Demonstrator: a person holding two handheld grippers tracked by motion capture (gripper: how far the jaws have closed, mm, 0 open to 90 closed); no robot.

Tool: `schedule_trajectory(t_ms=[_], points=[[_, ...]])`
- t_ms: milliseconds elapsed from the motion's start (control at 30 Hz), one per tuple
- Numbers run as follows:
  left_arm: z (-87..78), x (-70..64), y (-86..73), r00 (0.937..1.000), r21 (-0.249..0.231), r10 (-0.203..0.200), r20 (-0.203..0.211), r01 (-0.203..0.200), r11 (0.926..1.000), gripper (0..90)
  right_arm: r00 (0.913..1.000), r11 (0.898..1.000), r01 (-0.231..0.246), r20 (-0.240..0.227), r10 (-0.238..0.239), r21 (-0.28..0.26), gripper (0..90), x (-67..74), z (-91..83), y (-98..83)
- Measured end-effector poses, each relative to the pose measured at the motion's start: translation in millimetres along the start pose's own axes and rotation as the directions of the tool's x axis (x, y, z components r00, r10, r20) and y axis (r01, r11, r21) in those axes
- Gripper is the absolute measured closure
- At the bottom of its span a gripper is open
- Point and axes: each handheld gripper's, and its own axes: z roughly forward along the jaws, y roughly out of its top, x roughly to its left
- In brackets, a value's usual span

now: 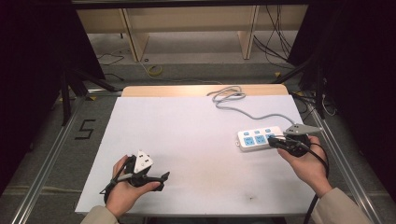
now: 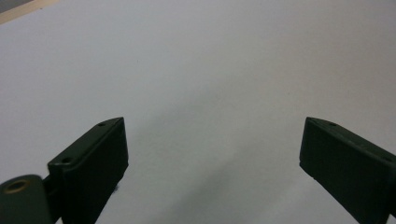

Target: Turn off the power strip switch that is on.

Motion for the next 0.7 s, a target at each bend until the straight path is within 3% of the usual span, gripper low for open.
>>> schedule_trajectory(t_ms=[700], points=[[0.0, -0.6, 0.6, 1.0000, -0.001, 0.006, 0.004, -0.006, 1.0000, 7.5, 0.9999, 0.999, -0.012, 0.010, 0.012, 0.040, 90.0, -7.6, 14.3, 9.0]])
